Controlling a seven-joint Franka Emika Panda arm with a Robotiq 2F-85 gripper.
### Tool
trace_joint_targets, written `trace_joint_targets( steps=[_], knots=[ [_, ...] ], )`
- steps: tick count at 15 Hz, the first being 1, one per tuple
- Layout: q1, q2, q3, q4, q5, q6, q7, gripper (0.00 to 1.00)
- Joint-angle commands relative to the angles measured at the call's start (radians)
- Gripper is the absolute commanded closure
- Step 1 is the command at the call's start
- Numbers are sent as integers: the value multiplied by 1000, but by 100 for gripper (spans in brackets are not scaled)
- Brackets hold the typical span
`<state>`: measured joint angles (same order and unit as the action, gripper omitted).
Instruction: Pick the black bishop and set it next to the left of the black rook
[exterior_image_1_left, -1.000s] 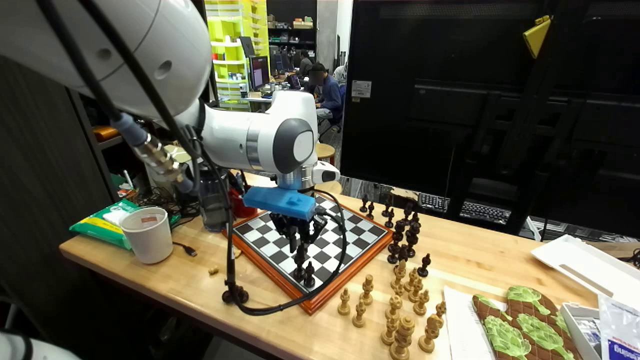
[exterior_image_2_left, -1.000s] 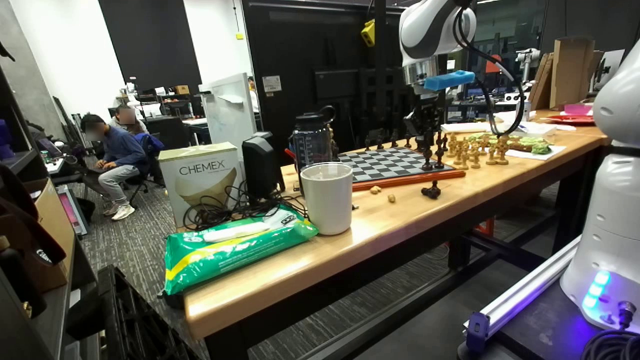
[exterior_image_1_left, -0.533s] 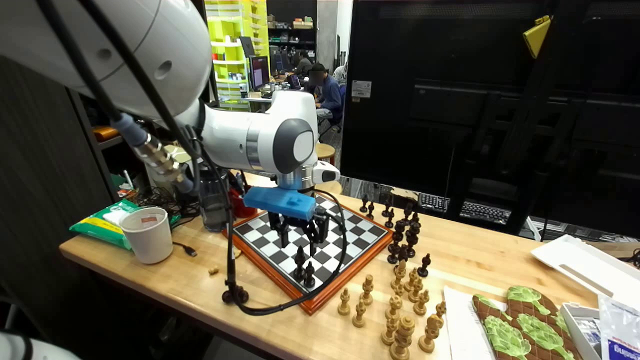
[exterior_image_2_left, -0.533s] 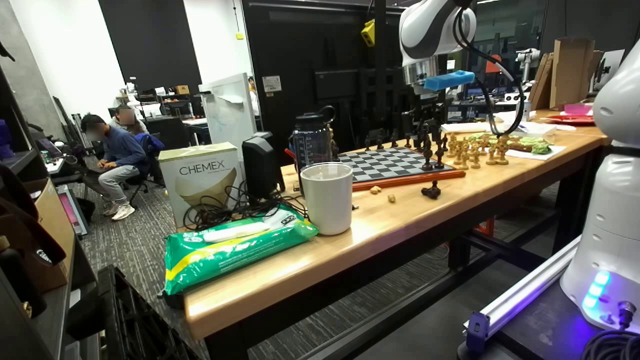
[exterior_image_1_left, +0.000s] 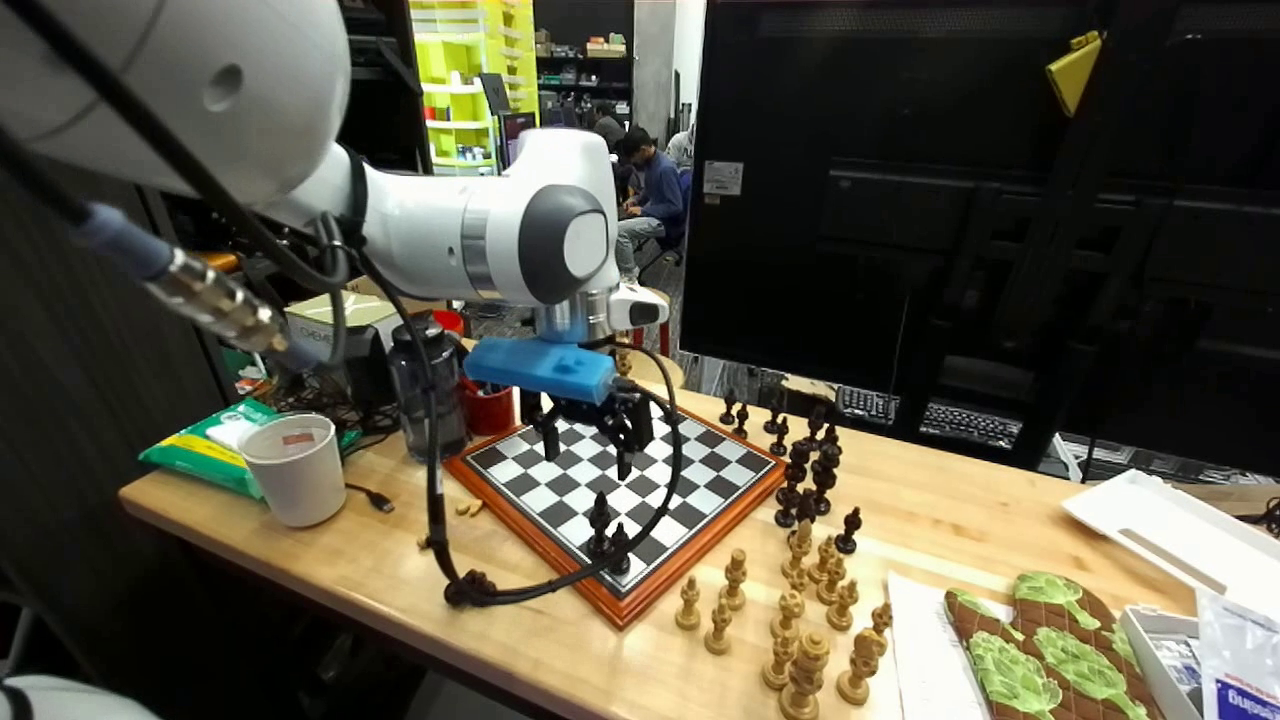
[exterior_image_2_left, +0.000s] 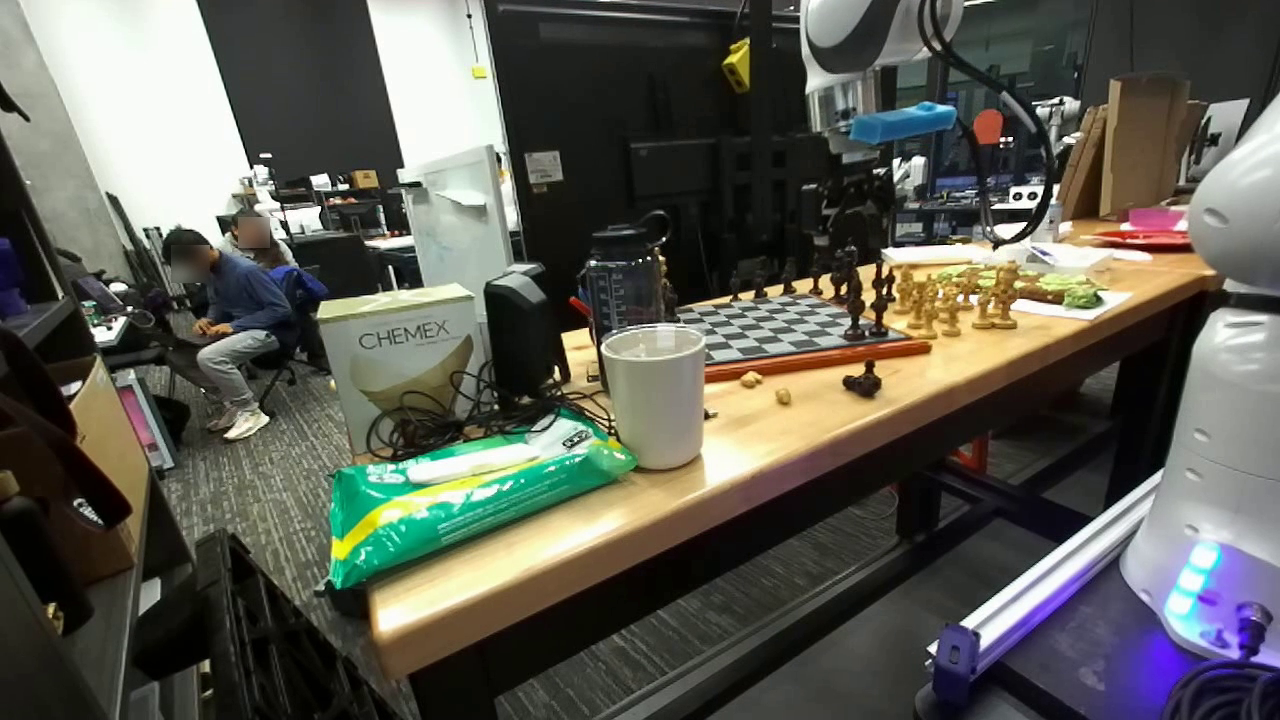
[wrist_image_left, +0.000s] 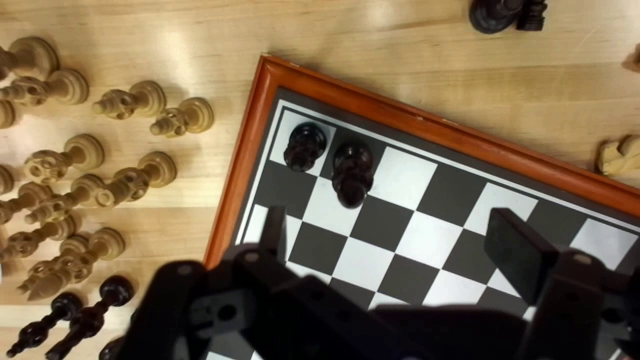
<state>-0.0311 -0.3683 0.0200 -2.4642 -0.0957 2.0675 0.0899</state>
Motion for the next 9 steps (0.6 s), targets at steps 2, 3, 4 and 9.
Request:
trace_joint_targets(
  steps=[2, 3, 4, 9],
  knots=[
    [-9, -95, 5, -5, -5, -64, 36, 0],
    [-17, -113, -3, -9, -3, -71, 40, 0],
    [-27, -132, -11, -17, -5, -70, 53, 0],
    [-75, -194, -25, -52, -9, -55, 109, 0]
  ],
)
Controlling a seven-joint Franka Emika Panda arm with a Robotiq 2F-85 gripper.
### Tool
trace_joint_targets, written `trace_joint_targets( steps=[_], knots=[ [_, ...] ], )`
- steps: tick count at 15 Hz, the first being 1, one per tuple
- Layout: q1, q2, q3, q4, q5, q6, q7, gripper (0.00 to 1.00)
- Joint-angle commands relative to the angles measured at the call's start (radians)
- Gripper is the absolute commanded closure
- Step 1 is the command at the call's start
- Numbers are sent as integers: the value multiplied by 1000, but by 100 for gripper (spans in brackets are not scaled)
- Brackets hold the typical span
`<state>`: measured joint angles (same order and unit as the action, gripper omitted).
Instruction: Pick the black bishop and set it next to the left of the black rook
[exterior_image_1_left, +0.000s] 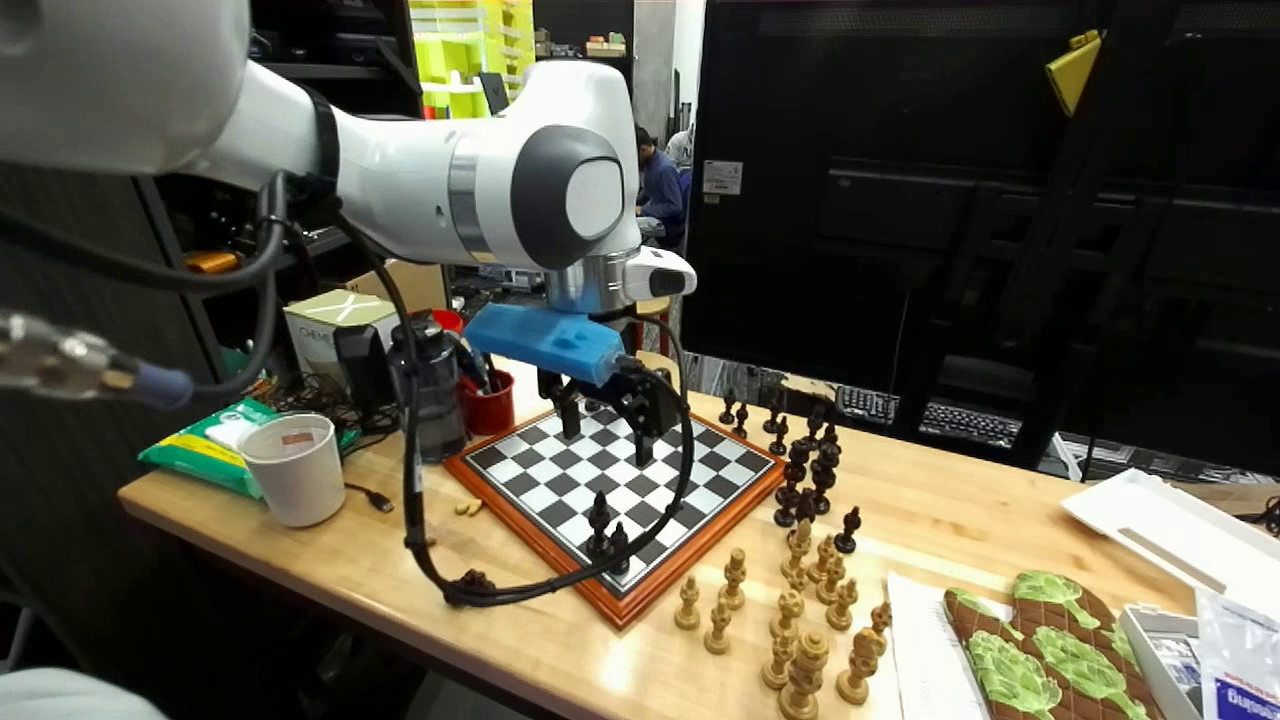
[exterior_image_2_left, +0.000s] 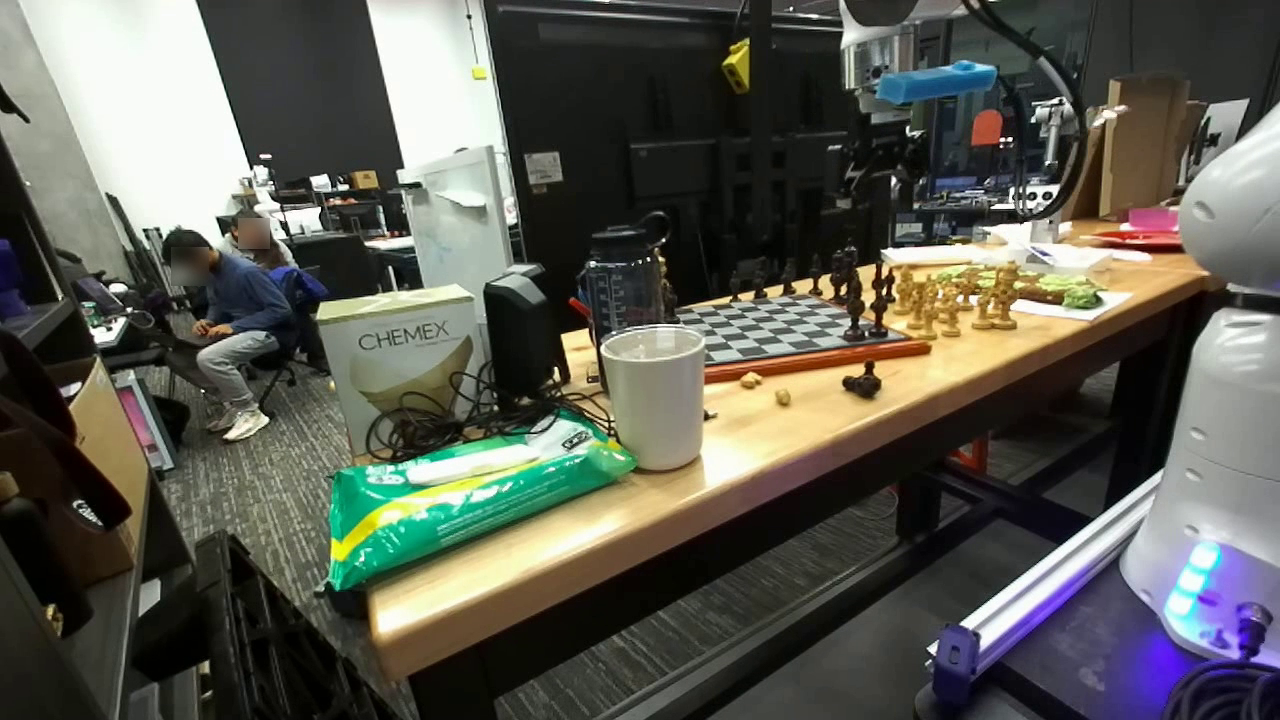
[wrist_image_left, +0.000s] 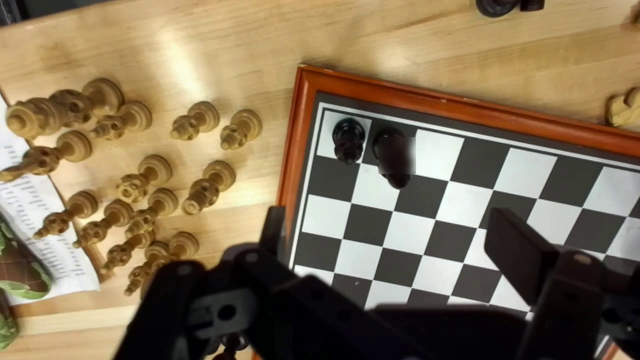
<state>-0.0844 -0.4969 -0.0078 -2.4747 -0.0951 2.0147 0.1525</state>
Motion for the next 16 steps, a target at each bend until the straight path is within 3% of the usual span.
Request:
trace_joint_targets(
  steps=[1, 8, 16],
  knots=[
    [-25, -75, 8, -52, -7, -2, 61, 0],
    [-6, -84, 40, -86, 35, -7, 129, 0],
    [-10, -59, 39, -74, 23, -1, 114, 0]
  ],
)
